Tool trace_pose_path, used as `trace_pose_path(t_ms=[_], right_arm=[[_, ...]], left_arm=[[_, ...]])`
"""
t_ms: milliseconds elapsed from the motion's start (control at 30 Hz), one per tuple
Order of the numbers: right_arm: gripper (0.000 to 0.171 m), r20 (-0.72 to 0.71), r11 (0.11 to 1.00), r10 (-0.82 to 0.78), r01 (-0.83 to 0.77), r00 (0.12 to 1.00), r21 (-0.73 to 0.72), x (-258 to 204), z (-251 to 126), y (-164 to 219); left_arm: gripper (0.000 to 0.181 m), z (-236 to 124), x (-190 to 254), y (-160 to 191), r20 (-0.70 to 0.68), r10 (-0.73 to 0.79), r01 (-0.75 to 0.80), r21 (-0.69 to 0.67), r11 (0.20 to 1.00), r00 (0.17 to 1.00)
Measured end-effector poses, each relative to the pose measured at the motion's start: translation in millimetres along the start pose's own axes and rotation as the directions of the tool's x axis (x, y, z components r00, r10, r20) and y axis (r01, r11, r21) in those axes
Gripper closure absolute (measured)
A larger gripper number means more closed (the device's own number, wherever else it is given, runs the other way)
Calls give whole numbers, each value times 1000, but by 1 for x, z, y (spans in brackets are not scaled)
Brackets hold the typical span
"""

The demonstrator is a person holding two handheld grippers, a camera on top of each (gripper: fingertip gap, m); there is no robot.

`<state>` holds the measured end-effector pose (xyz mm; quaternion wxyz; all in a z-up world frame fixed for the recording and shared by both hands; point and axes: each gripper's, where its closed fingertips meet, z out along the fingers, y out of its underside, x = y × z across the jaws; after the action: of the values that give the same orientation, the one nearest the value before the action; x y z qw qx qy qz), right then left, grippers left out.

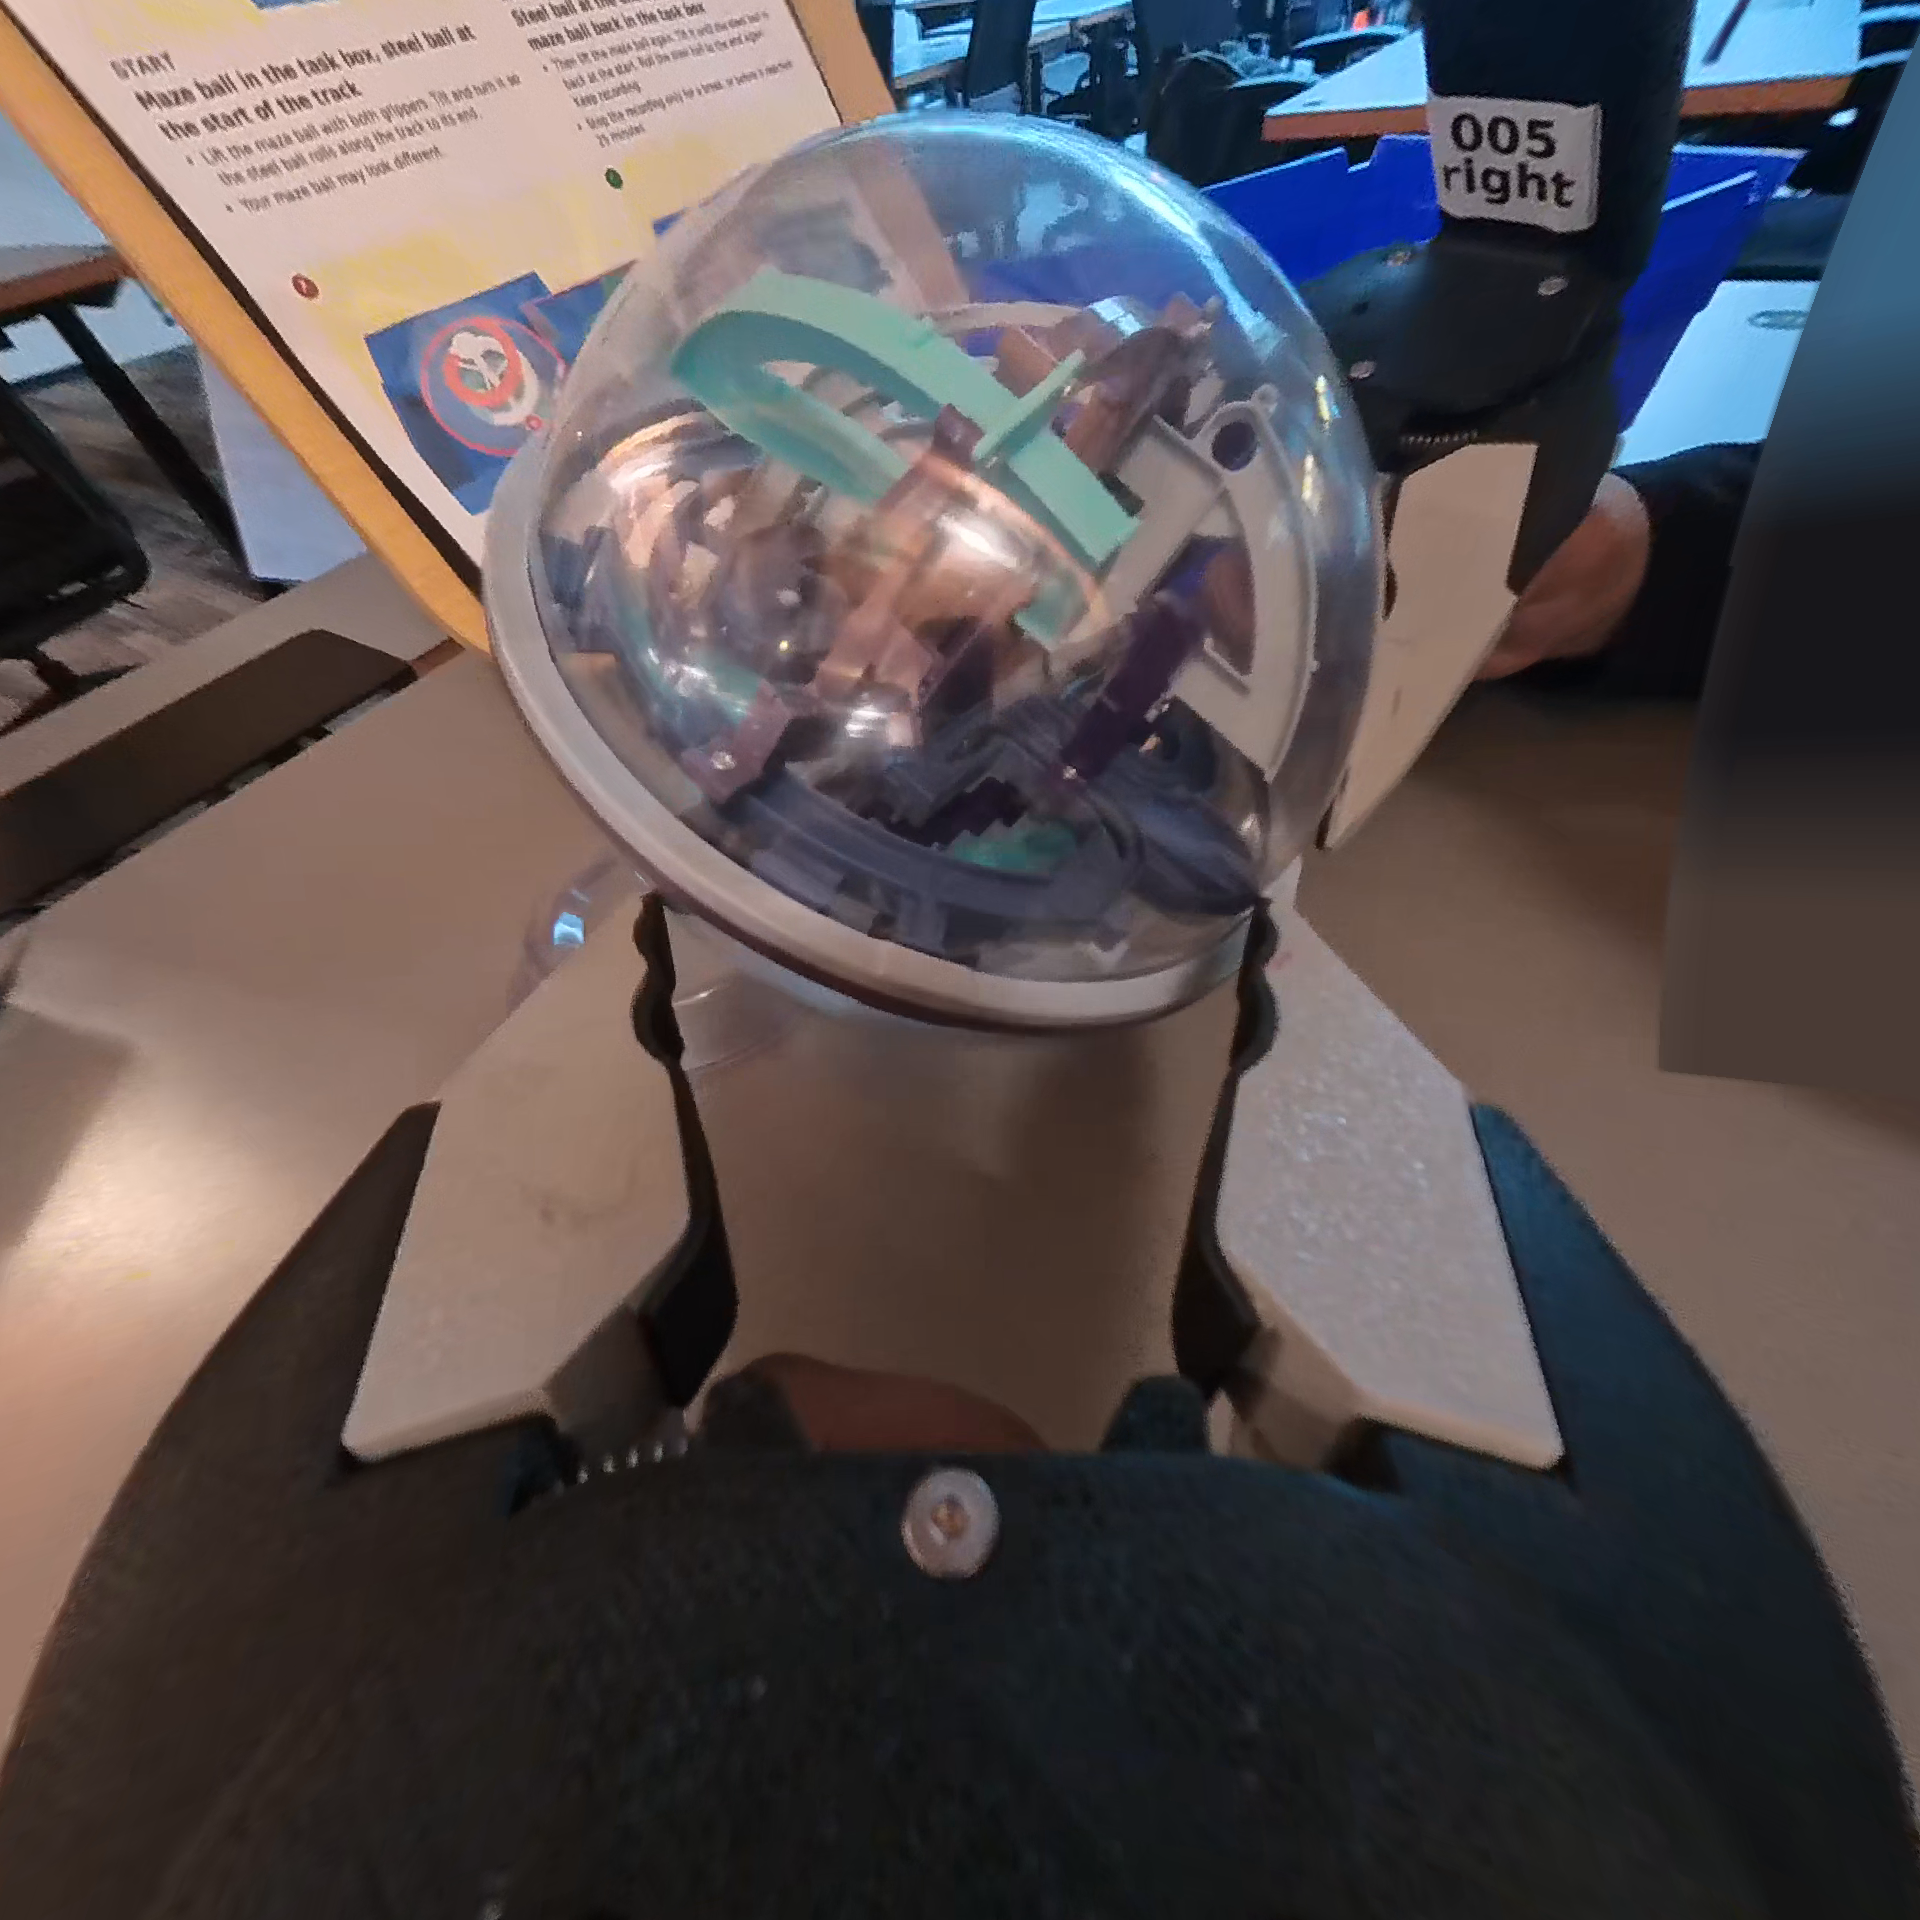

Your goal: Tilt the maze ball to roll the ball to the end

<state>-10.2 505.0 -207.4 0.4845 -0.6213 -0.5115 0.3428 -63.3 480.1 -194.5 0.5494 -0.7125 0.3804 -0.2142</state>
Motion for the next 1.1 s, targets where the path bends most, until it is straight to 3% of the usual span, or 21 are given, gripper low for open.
trace_pose_path(t_ms=[533,733,1100], right_arm=[[23,-180,955,-283,295,942,40,0,-8,-20],[23,-199,945,-308,323,930,45,1,-8,-21],[23,-142,970,-225,235,964,63,0,-5,-16]], left_arm=[[73,-1,1,-8,146,284,-291,32,956,948],[72,-4,2,-14,202,359,-375,44,926,911],[72,-7,4,-19,196,348,-365,61,929,917]])
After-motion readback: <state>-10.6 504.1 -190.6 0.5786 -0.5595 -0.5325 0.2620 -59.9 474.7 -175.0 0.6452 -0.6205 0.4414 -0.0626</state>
